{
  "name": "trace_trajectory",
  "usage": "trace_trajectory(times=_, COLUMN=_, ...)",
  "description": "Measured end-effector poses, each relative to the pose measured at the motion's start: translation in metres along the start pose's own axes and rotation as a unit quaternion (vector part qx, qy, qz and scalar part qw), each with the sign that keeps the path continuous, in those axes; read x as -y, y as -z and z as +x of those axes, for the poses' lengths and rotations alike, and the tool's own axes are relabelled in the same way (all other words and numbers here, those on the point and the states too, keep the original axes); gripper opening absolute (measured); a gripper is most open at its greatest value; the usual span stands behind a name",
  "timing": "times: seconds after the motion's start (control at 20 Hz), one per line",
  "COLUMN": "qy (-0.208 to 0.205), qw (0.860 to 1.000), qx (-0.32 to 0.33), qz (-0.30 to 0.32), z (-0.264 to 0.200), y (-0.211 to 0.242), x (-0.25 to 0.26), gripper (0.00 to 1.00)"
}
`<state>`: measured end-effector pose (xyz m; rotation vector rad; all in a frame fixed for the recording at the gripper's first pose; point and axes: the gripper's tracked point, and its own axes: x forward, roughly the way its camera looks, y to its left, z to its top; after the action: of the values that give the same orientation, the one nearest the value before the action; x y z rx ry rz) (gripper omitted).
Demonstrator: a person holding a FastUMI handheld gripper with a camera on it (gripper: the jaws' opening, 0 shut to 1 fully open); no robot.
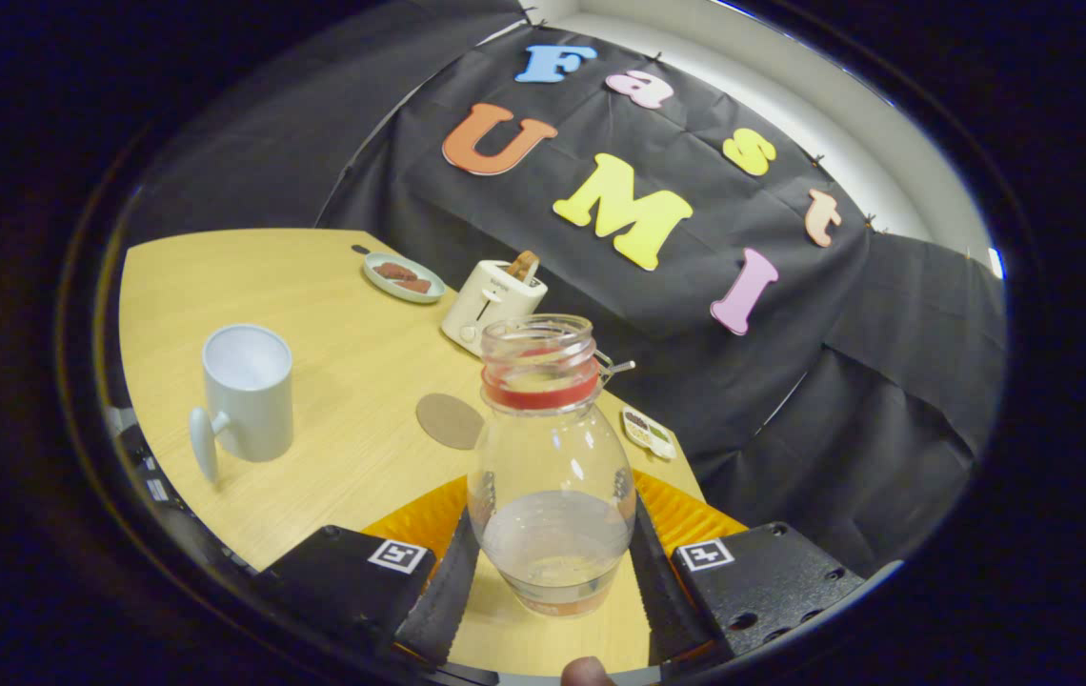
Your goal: Take the bottle from table, then pour the juice into the cup, finally place the bottle on the coaster
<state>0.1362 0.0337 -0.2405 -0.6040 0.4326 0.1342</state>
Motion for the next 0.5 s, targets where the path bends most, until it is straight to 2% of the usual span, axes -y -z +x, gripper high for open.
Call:
trace_trajectory(times=0.3, qy=-0.006, qw=0.995, qx=0.002, qz=-0.097, z=0.001, y=-0.001, x=-0.017, gripper=0.81)
trace_trajectory(times=0.5, qy=-0.009, qw=0.986, qx=0.006, qz=-0.165, z=0.003, y=-0.005, x=-0.034, gripper=0.81)
